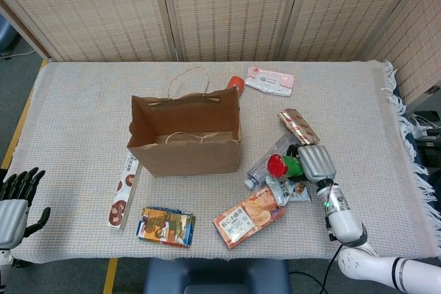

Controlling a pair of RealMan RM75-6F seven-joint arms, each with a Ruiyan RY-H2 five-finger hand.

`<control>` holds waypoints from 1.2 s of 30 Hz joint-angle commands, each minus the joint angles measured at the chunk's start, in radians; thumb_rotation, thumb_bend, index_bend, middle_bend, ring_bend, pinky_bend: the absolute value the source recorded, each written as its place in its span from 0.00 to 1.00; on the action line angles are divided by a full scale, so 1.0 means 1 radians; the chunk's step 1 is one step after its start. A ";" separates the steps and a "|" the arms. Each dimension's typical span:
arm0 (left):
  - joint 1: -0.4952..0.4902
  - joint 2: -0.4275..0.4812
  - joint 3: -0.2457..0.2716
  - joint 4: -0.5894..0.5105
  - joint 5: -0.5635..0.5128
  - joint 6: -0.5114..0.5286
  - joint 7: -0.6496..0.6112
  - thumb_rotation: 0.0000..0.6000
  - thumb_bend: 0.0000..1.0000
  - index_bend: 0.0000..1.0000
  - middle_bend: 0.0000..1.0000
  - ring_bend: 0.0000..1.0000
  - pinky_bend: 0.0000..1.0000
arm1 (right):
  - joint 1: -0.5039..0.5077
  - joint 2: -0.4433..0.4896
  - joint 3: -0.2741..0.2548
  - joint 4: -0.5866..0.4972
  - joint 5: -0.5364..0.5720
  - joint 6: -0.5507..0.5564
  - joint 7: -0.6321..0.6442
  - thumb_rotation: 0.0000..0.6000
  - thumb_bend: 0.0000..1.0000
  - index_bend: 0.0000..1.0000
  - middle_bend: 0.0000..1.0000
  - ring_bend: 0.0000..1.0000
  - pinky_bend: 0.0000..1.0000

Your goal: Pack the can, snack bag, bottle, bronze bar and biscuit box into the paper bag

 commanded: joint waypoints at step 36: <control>0.004 -0.006 -0.002 0.007 0.002 0.010 -0.004 1.00 0.40 0.04 0.00 0.00 0.00 | 0.379 -0.166 0.329 -0.242 -0.185 0.362 -0.276 1.00 0.28 0.71 0.67 0.69 0.76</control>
